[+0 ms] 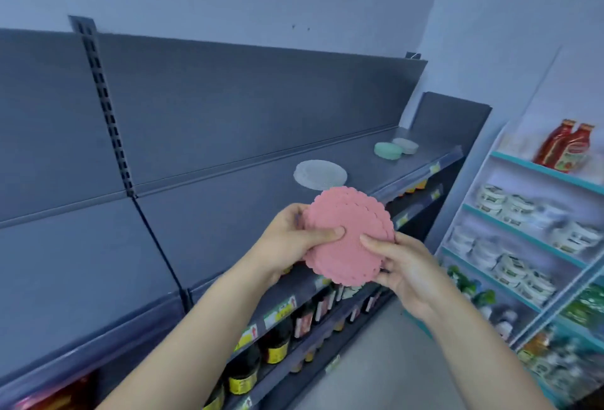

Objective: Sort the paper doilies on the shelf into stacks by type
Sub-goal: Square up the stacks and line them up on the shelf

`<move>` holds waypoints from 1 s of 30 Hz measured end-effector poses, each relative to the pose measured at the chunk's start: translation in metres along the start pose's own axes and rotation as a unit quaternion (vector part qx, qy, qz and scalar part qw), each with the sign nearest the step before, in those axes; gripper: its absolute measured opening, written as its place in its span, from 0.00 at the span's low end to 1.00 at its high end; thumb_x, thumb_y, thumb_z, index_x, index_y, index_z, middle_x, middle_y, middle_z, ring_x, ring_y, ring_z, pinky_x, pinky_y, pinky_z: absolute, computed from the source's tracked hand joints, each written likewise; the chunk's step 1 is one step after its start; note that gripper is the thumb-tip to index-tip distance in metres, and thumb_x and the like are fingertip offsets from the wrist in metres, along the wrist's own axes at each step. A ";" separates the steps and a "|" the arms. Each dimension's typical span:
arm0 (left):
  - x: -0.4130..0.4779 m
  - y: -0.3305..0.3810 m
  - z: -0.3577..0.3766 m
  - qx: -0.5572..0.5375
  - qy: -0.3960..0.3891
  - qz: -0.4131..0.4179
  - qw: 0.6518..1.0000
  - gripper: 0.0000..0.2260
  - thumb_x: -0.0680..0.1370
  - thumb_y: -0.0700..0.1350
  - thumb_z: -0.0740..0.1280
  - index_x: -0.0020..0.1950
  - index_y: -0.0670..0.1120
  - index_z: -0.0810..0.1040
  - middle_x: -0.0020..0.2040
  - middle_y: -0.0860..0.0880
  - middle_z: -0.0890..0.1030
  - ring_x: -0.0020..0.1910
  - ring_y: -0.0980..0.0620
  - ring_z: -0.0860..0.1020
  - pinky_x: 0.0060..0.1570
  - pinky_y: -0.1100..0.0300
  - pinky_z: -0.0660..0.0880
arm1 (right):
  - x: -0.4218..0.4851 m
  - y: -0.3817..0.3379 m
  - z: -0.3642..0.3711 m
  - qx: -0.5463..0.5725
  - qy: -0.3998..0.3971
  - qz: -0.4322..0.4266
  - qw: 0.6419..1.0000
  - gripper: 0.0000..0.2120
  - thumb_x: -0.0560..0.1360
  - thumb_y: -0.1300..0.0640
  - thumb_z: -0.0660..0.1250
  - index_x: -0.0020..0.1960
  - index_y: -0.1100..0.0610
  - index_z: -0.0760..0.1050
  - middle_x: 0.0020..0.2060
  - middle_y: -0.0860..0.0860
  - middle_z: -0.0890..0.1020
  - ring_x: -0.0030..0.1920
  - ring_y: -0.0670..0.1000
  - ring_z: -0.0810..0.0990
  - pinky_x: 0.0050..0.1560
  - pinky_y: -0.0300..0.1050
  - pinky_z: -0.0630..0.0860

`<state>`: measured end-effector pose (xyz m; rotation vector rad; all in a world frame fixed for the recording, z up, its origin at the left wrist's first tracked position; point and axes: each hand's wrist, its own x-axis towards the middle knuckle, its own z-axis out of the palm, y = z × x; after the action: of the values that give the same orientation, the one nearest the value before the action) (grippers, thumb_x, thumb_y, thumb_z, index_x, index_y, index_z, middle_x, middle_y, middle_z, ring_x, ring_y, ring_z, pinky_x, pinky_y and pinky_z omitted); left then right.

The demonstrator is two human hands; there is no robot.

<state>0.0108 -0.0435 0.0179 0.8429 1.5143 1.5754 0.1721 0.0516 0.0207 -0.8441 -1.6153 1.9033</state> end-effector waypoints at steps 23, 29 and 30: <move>0.414 -0.038 0.330 0.288 0.014 0.146 0.946 0.19 0.72 0.47 0.73 0.48 0.44 0.63 0.37 0.54 0.69 0.35 0.55 0.69 0.30 0.63 0.63 | 0.326 -0.052 -0.399 -0.176 0.184 -0.075 0.964 0.12 0.73 0.63 0.70 0.55 0.61 0.76 0.52 0.57 0.82 0.52 0.56 0.80 0.53 0.52 0.77; 0.527 -0.030 0.377 0.235 0.078 0.182 0.952 0.17 0.72 0.41 0.71 0.51 0.49 0.64 0.43 0.55 0.75 0.41 0.57 0.74 0.36 0.68 0.69 | 0.442 -0.082 -0.456 -0.083 0.181 -0.092 0.976 0.14 0.70 0.68 0.68 0.53 0.56 0.76 0.51 0.54 0.82 0.53 0.55 0.79 0.57 0.54 0.75; 0.546 -0.033 0.383 0.231 0.087 0.182 0.952 0.17 0.72 0.41 0.71 0.51 0.50 0.65 0.45 0.54 0.77 0.43 0.55 0.75 0.39 0.65 0.72 | 0.462 -0.082 -0.463 -0.060 0.180 -0.090 0.978 0.14 0.69 0.69 0.67 0.53 0.57 0.76 0.50 0.54 0.82 0.53 0.56 0.79 0.58 0.55 0.74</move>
<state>0.0880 0.6190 -0.0163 1.3356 1.9874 1.6049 0.1935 0.7100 -0.0095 -0.9901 -1.5338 1.4444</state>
